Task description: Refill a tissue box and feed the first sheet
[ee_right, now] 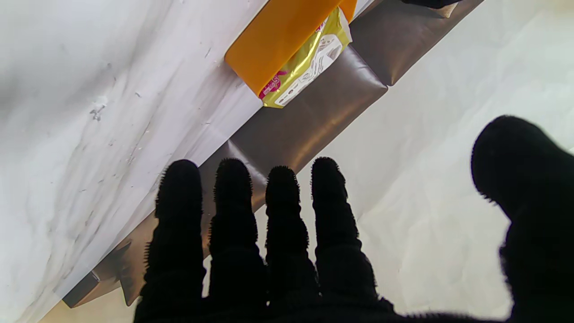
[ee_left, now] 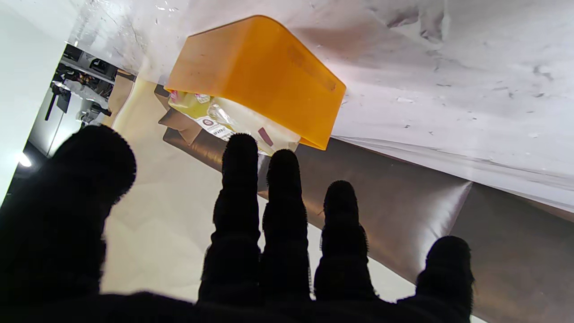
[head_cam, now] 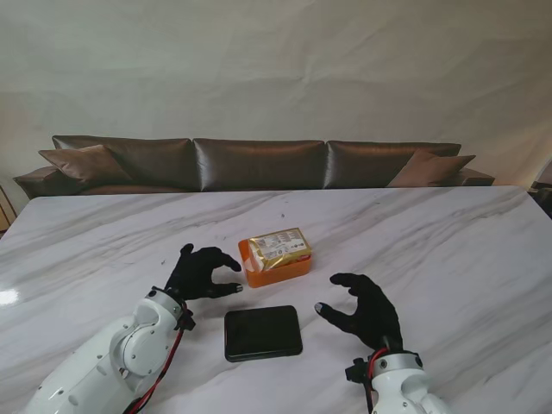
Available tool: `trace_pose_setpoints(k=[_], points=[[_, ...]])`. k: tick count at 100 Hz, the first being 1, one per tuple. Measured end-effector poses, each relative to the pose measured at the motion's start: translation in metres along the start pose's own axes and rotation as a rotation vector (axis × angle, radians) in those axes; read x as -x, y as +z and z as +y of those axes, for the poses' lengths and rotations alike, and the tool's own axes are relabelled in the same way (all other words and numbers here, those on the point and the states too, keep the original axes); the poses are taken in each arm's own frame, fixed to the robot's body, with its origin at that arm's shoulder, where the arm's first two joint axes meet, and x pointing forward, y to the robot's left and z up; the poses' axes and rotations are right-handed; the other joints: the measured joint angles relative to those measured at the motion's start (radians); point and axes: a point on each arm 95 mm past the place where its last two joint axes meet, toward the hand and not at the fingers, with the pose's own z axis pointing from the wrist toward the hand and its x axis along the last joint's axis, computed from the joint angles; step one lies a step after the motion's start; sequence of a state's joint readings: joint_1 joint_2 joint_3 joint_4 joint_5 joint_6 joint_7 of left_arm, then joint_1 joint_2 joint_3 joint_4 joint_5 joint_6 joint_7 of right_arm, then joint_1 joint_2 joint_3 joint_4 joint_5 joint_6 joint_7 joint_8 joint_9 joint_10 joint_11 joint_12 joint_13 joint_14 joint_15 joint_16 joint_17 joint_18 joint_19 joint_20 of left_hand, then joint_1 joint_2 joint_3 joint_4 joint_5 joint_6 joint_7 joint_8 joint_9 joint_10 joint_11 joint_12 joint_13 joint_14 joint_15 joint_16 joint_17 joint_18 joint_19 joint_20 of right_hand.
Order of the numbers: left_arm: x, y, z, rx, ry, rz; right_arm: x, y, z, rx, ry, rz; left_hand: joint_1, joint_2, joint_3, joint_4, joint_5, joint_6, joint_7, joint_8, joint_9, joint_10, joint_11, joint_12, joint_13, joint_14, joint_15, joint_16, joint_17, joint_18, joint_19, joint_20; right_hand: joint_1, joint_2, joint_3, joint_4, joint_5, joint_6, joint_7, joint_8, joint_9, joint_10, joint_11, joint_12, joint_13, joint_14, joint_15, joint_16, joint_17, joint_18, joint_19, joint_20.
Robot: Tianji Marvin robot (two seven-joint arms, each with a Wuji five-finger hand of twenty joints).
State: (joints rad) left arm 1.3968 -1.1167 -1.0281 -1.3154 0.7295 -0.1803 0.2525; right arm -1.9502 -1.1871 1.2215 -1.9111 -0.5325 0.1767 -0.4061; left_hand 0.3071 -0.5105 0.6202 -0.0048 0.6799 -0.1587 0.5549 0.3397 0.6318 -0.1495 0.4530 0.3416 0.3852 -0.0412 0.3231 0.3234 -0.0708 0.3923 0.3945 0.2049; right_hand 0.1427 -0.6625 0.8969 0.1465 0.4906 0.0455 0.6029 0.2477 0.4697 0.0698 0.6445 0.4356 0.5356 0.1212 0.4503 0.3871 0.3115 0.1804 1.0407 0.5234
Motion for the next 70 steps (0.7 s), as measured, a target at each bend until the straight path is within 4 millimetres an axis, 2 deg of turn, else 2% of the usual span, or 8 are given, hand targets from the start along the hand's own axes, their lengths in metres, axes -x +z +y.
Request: trace_pose_setpoints(k=[10, 18, 70], points=[[0.001, 0.006, 0.002, -0.008, 0.020, 0.013, 0.001, 0.001, -0.002, -0.003, 0.002, -0.002, -0.012, 0.000, -0.003, 0.000, 0.027, 0.000, 0.013, 0.001, 0.028, 0.006, 0.003, 0.003, 0.000, 0.000, 0.014, 0.000, 0.000, 0.000, 0.000, 0.000, 0.000, 0.000, 0.000, 0.000, 0.000, 0.000, 0.000, 0.006, 0.000, 0.000, 0.000, 0.000, 0.002, 0.000, 0.000, 0.000, 0.000, 0.000, 0.000, 0.000], [0.001, 0.010, 0.002, -0.009, 0.028, 0.023, 0.001, 0.002, -0.002, -0.001, 0.004, -0.004, -0.012, 0.000, -0.003, 0.000, 0.027, 0.000, 0.014, 0.002, 0.034, 0.007, 0.006, 0.003, 0.029, 0.000, 0.017, 0.000, 0.000, 0.000, 0.000, 0.000, 0.000, 0.000, 0.000, 0.000, 0.000, 0.000, 0.000, 0.009, 0.000, 0.000, 0.000, 0.000, 0.002, 0.000, 0.000, 0.000, 0.000, 0.000, 0.000, 0.000], [0.005, 0.038, 0.007, 0.000, 0.073, 0.077, 0.005, 0.005, -0.004, -0.001, 0.010, -0.019, -0.012, 0.000, -0.003, -0.002, 0.034, 0.000, 0.025, 0.012, 0.036, 0.008, 0.010, 0.006, 0.029, 0.000, 0.017, -0.002, 0.000, 0.000, 0.000, 0.000, 0.004, 0.000, 0.000, 0.000, 0.000, 0.000, 0.000, 0.020, 0.000, 0.000, 0.000, 0.006, 0.002, -0.001, 0.000, 0.000, 0.000, 0.000, 0.000, 0.000]])
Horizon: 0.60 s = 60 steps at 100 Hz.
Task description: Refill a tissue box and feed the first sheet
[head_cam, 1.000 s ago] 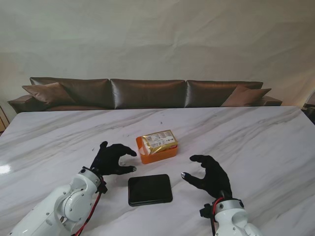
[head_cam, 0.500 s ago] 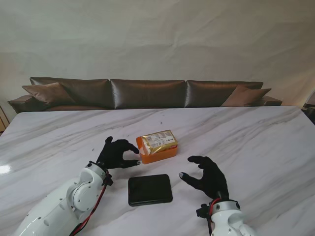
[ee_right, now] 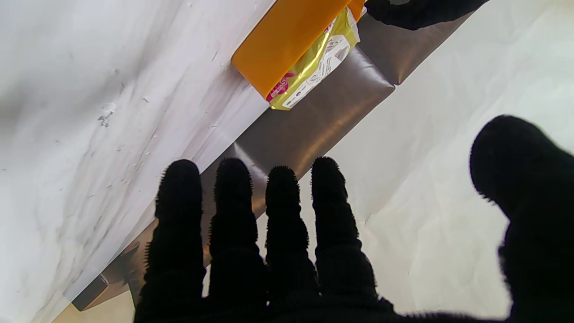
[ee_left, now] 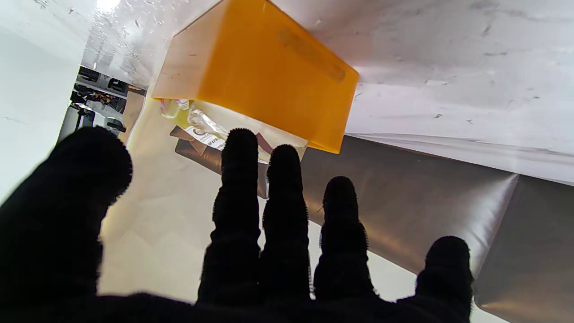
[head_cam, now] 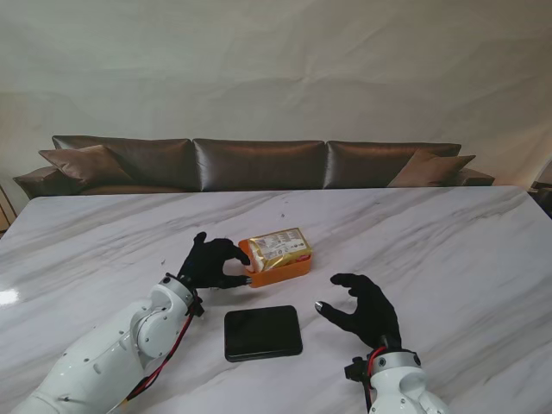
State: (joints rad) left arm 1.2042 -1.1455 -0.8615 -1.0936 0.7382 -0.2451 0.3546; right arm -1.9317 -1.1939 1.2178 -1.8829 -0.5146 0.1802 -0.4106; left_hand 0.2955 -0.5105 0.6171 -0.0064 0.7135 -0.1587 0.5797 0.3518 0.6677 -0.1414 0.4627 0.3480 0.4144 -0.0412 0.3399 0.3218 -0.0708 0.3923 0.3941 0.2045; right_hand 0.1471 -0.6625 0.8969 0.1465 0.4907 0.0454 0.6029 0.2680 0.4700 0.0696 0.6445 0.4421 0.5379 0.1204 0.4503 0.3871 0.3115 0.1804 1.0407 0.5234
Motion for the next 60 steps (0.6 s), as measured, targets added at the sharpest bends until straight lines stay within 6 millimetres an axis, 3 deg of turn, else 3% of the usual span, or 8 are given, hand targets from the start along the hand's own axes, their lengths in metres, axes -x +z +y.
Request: trace_pose_setpoints(k=[42, 54, 60], points=[[0.007, 0.013, 0.006, 0.033, 0.029, 0.026, 0.003, 0.005, -0.001, 0.001, 0.002, -0.018, -0.001, 0.000, 0.000, -0.009, 0.015, 0.000, 0.014, 0.000, -0.004, 0.000, 0.002, 0.000, 0.011, 0.000, 0.017, 0.000, 0.000, 0.000, 0.000, 0.000, 0.000, 0.000, 0.000, 0.000, 0.000, 0.000, 0.000, 0.003, 0.000, 0.000, 0.000, 0.000, 0.000, -0.003, 0.000, 0.000, 0.000, 0.000, 0.000, 0.000], [0.009, 0.016, 0.008, 0.045, 0.045, 0.035, 0.003, 0.006, -0.001, 0.001, 0.006, -0.021, -0.022, 0.000, -0.001, -0.009, 0.015, 0.000, 0.017, 0.000, -0.006, -0.019, -0.001, 0.000, 0.014, 0.000, 0.017, 0.000, 0.000, 0.000, 0.000, 0.000, 0.000, 0.000, 0.000, 0.000, 0.000, 0.000, 0.000, 0.006, 0.000, 0.000, 0.000, 0.000, 0.000, -0.007, 0.000, 0.000, 0.000, 0.000, 0.000, 0.000], [0.009, 0.017, 0.008, 0.050, 0.055, 0.041, 0.003, 0.006, -0.002, 0.002, 0.008, -0.024, -0.022, 0.000, -0.023, -0.023, 0.015, 0.000, 0.017, 0.000, -0.006, -0.019, -0.001, 0.000, 0.014, 0.000, 0.017, 0.000, 0.000, 0.000, 0.000, 0.000, 0.001, 0.000, 0.000, 0.000, 0.000, 0.000, 0.000, 0.006, 0.000, 0.000, 0.000, 0.000, 0.000, -0.007, 0.000, 0.000, 0.000, 0.000, 0.000, 0.000]])
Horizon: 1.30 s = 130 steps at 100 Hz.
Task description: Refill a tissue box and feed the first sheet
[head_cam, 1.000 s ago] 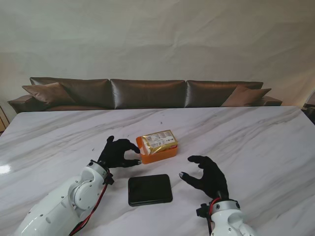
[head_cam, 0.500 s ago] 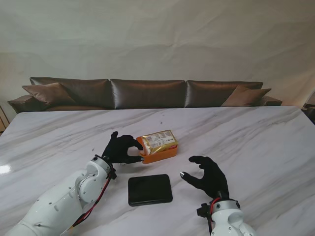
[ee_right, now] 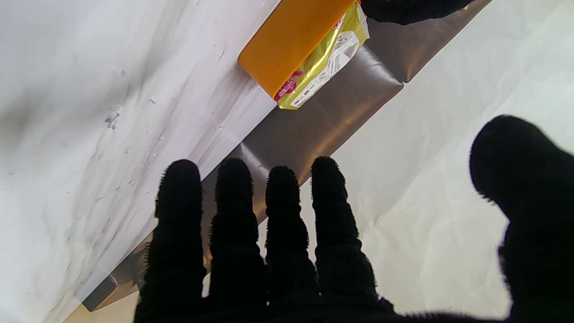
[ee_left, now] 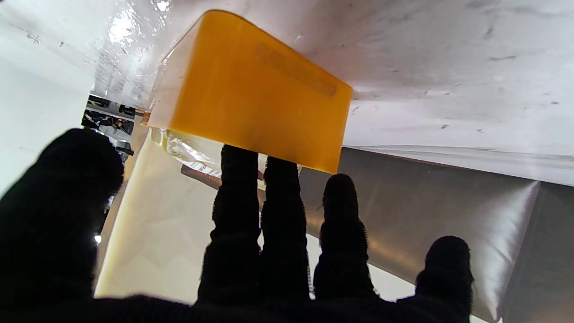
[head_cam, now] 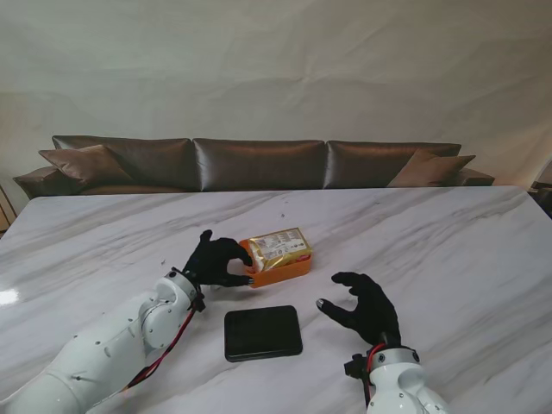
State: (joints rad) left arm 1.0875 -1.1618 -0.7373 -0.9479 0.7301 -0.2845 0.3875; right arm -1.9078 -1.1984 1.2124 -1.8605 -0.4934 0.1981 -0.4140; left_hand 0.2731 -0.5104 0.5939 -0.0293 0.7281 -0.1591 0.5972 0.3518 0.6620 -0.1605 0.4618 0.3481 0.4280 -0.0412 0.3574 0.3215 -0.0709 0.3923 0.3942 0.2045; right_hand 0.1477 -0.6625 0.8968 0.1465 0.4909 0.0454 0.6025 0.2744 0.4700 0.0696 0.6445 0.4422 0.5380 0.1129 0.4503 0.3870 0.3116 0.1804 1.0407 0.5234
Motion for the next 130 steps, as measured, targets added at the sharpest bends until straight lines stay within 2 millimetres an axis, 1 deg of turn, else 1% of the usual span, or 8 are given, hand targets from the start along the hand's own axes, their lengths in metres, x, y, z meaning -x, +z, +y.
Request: trace_pose_setpoints(k=[39, 60, 69, 102, 107, 121, 127, 130], points=[[-0.002, 0.007, -0.004, 0.066, 0.108, 0.032, 0.000, 0.001, -0.002, 0.000, 0.015, -0.009, -0.014, 0.012, -0.032, -0.010, 0.000, -0.007, 0.000, 0.000, 0.000, 0.003, 0.000, 0.000, -0.004, 0.008, -0.035, -0.016, 0.000, 0.000, 0.056, 0.021, 0.010, 0.000, 0.000, 0.000, 0.012, 0.000, -0.001, 0.003, 0.000, 0.000, 0.000, 0.000, 0.000, 0.000, 0.000, 0.000, 0.000, 0.000, 0.000, 0.000], [-0.003, 0.012, -0.005, 0.090, 0.185, 0.020, 0.001, -0.001, -0.002, 0.000, 0.021, -0.012, 0.012, -0.034, 0.094, -0.010, -0.015, -0.010, -0.004, 0.000, -0.001, 0.000, 0.000, 0.000, -0.014, -0.019, -0.059, -0.017, 0.000, 0.000, 0.089, 0.034, 0.011, 0.000, 0.000, 0.000, 0.012, 0.000, -0.001, 0.004, 0.000, 0.000, 0.000, 0.001, 0.000, 0.000, 0.000, 0.000, 0.000, 0.000, 0.000, 0.000], [-0.002, 0.013, -0.006, 0.105, 0.195, 0.014, 0.001, -0.002, -0.002, 0.001, 0.026, -0.015, 0.014, -0.049, 0.136, -0.010, -0.035, -0.010, -0.006, 0.009, -0.004, -0.002, 0.000, 0.000, -0.009, 0.004, -0.028, -0.002, 0.000, 0.000, 0.091, 0.035, 0.011, 0.000, 0.000, 0.000, 0.012, 0.000, -0.001, 0.004, 0.000, 0.000, 0.000, 0.001, 0.000, 0.000, 0.000, 0.000, 0.000, 0.000, 0.000, 0.000], [-0.003, 0.013, -0.008, 0.222, 0.180, -0.012, 0.002, -0.003, -0.003, 0.003, 0.039, -0.021, 0.025, -0.050, 0.208, -0.010, -0.117, -0.010, -0.065, -0.004, -0.123, -0.012, -0.020, -0.001, -0.019, 0.004, -0.020, 0.016, 0.000, -0.004, 0.098, 0.035, 0.011, 0.000, 0.000, 0.000, 0.019, 0.000, -0.005, 0.006, 0.000, 0.000, 0.000, 0.001, 0.000, 0.000, 0.000, 0.000, 0.000, 0.000, 0.000, 0.000], [-0.006, 0.012, -0.012, 0.242, 0.192, -0.012, 0.001, -0.003, -0.003, 0.003, 0.040, -0.021, 0.025, -0.050, 0.254, 0.024, -0.134, -0.010, -0.075, -0.006, -0.128, -0.013, -0.018, -0.001, -0.030, 0.004, -0.035, 0.020, 0.000, -0.006, 0.092, 0.035, 0.011, 0.000, 0.000, 0.000, 0.024, 0.000, -0.001, 0.006, 0.010, 0.000, 0.002, 0.001, 0.000, 0.000, 0.000, 0.000, 0.000, 0.000, 0.000, 0.000], [-0.007, 0.010, -0.015, 0.245, 0.230, -0.012, 0.001, -0.004, -0.002, 0.008, 0.047, -0.022, 0.056, -0.060, 0.366, 0.204, -0.163, -0.010, -0.084, -0.014, -0.160, -0.013, -0.019, -0.002, -0.042, 0.003, -0.049, 0.023, 0.000, -0.017, 0.091, 0.035, 0.011, 0.000, 0.000, 0.000, 0.024, 0.000, -0.001, 0.007, 0.010, 0.000, 0.002, 0.002, 0.000, 0.000, 0.000, 0.000, 0.000, 0.000, 0.000, 0.000], [-0.007, 0.009, -0.015, 0.250, 0.236, -0.020, 0.001, -0.004, -0.003, 0.010, 0.050, -0.022, 0.076, -0.071, 0.394, 0.238, -0.169, -0.010, -0.088, -0.014, -0.160, -0.013, -0.019, -0.002, -0.041, 0.002, -0.041, 0.019, 0.000, -0.020, 0.091, 0.035, 0.011, 0.000, 0.000, 0.000, 0.024, 0.000, -0.001, 0.007, 0.010, 0.000, 0.002, 0.002, 0.000, 0.000, 0.000, 0.000, 0.000, 0.000, 0.000, 0.000], [-0.007, 0.009, -0.015, 0.254, 0.240, -0.023, 0.001, -0.004, -0.003, 0.010, 0.051, -0.022, 0.083, -0.072, 0.403, 0.238, -0.172, -0.010, -0.089, -0.014, -0.160, -0.013, -0.019, -0.002, -0.041, 0.002, -0.041, 0.023, 0.000, -0.020, 0.091, 0.035, 0.011, 0.000, 0.000, 0.000, 0.024, 0.000, -0.001, 0.008, 0.010, 0.000, 0.002, 0.002, 0.000, 0.000, 0.000, 0.000, 0.000, 0.000, 0.000, 0.000]])
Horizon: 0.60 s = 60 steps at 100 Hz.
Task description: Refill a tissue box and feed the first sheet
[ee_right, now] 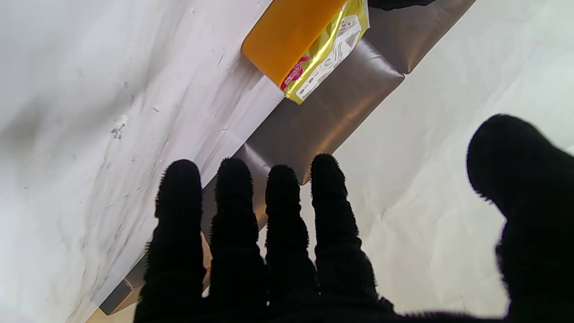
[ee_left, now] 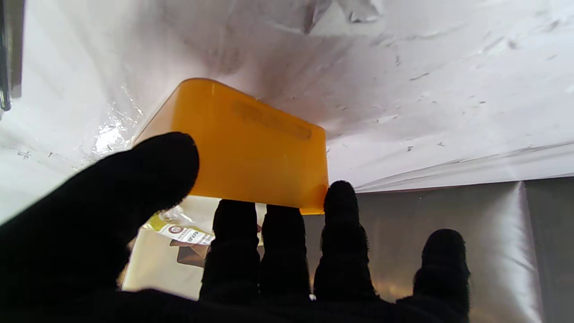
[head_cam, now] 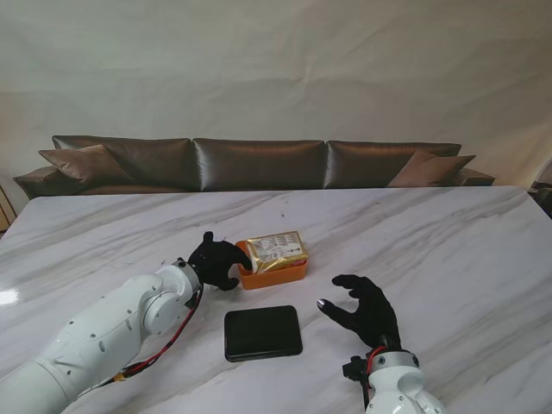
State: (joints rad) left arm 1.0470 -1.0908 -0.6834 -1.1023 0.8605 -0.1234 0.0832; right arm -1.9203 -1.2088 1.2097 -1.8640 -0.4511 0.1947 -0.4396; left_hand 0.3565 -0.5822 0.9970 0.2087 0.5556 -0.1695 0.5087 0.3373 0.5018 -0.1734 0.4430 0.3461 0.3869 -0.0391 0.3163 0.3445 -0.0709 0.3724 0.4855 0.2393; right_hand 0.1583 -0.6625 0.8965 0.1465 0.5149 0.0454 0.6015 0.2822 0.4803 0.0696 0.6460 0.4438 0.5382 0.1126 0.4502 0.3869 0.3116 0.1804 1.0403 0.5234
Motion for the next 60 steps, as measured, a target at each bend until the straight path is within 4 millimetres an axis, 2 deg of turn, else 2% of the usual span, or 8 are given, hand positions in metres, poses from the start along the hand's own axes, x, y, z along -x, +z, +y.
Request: trace_pose_setpoints(k=[6, 17, 24, 31, 32, 40, 42, 60], points=[[-0.0007, -0.0011, -0.0004, 0.002, 0.008, -0.004, -0.0002, -0.0003, -0.0002, 0.000, 0.003, 0.000, 0.013, -0.022, 0.001, 0.000, -0.008, 0.000, -0.001, 0.000, 0.002, 0.000, 0.000, 0.000, 0.000, 0.000, 0.000, 0.003, 0.000, -0.004, 0.000, 0.000, 0.000, 0.000, 0.000, 0.000, 0.000, 0.000, 0.000, 0.000, 0.000, 0.000, 0.000, 0.000, 0.000, 0.000, 0.000, 0.000, 0.000, 0.000, 0.000, 0.000], [-0.0013, -0.0019, 0.0002, -0.003, 0.014, -0.009, -0.0008, -0.0011, -0.0002, 0.001, 0.006, 0.000, 0.023, -0.051, -0.001, -0.167, -0.008, 0.000, 0.009, 0.000, 0.002, 0.000, 0.016, 0.004, 0.000, 0.000, 0.003, 0.011, 0.000, -0.011, 0.000, 0.000, 0.000, 0.000, 0.000, 0.000, 0.000, 0.000, 0.000, 0.000, 0.000, 0.000, 0.000, 0.000, 0.000, 0.000, 0.000, 0.000, 0.000, 0.000, 0.000, 0.000], [-0.0022, -0.0019, 0.0006, -0.015, 0.019, -0.010, -0.0009, -0.0017, -0.0001, 0.002, 0.009, 0.000, 0.024, -0.061, -0.023, -0.225, -0.008, 0.000, 0.030, 0.000, 0.007, -0.005, 0.033, 0.012, 0.001, 0.000, 0.016, 0.016, 0.000, -0.011, 0.000, 0.000, 0.000, 0.000, 0.000, 0.000, 0.000, 0.000, 0.000, 0.000, 0.000, 0.000, 0.000, 0.000, 0.000, 0.000, 0.000, 0.000, 0.000, 0.000, 0.000, 0.000], [-0.0033, -0.0017, 0.0022, -0.030, 0.027, -0.009, -0.0009, -0.0022, 0.0001, 0.003, 0.011, -0.001, 0.034, -0.072, -0.029, -0.239, -0.005, -0.011, 0.070, 0.019, 0.021, -0.007, 0.051, 0.021, 0.002, 0.000, 0.041, 0.028, 0.000, -0.011, 0.000, 0.000, 0.000, 0.000, 0.000, 0.000, 0.000, 0.000, 0.000, 0.000, 0.000, 0.000, 0.000, 0.000, 0.000, 0.000, 0.000, 0.000, 0.000, 0.000, 0.000, 0.000], [-0.0034, -0.0016, 0.0024, -0.033, 0.028, -0.009, -0.0009, -0.0023, 0.0002, 0.003, 0.011, -0.001, 0.038, -0.072, -0.029, -0.248, -0.005, -0.014, 0.078, 0.026, 0.029, -0.009, 0.055, 0.023, 0.004, 0.000, 0.045, 0.034, 0.000, -0.011, 0.000, 0.000, 0.000, 0.000, 0.000, 0.000, 0.000, 0.000, 0.000, 0.000, 0.000, 0.000, 0.000, 0.000, 0.000, 0.000, 0.000, 0.000, 0.000, 0.000, 0.000, 0.000], [-0.0037, -0.0012, 0.0035, -0.063, 0.045, -0.015, -0.0007, -0.0028, 0.0003, 0.003, 0.012, -0.002, 0.043, -0.073, -0.029, -0.249, 0.020, -0.040, 0.148, 0.053, 0.081, -0.032, 0.081, 0.038, 0.043, 0.000, 0.068, 0.039, 0.000, -0.012, 0.011, 0.001, 0.000, 0.000, 0.000, 0.000, 0.000, 0.000, 0.000, 0.000, 0.000, 0.000, 0.000, 0.000, 0.000, 0.000, 0.000, 0.000, 0.000, 0.000, 0.000, 0.000], [-0.0037, -0.0011, 0.0034, -0.065, 0.052, -0.018, -0.0007, -0.0028, 0.0004, 0.003, 0.013, -0.003, 0.044, -0.073, -0.029, -0.259, 0.021, -0.040, 0.152, 0.061, 0.091, -0.033, 0.085, 0.039, 0.045, 0.000, 0.075, 0.046, 0.000, -0.012, 0.011, 0.002, 0.000, 0.000, 0.000, 0.000, 0.000, 0.000, 0.000, 0.000, 0.000, 0.000, 0.000, 0.000, 0.000, 0.000, 0.000, 0.000, 0.000, 0.000, 0.000, 0.000], [-0.0061, -0.0046, -0.0035, -0.093, 0.070, -0.033, -0.0004, -0.0028, 0.0009, 0.004, 0.015, -0.005, 0.049, -0.082, -0.029, -0.260, 0.031, -0.051, 0.172, 0.075, 0.103, -0.025, 0.101, 0.039, 0.046, 0.000, 0.076, 0.046, 0.000, -0.012, 0.011, 0.005, 0.000, 0.000, 0.000, 0.000, 0.000, 0.000, 0.000, 0.000, 0.000, 0.000, 0.000, 0.000, 0.000, 0.000, 0.000, 0.000, 0.000, 0.000, 0.000, 0.000]])
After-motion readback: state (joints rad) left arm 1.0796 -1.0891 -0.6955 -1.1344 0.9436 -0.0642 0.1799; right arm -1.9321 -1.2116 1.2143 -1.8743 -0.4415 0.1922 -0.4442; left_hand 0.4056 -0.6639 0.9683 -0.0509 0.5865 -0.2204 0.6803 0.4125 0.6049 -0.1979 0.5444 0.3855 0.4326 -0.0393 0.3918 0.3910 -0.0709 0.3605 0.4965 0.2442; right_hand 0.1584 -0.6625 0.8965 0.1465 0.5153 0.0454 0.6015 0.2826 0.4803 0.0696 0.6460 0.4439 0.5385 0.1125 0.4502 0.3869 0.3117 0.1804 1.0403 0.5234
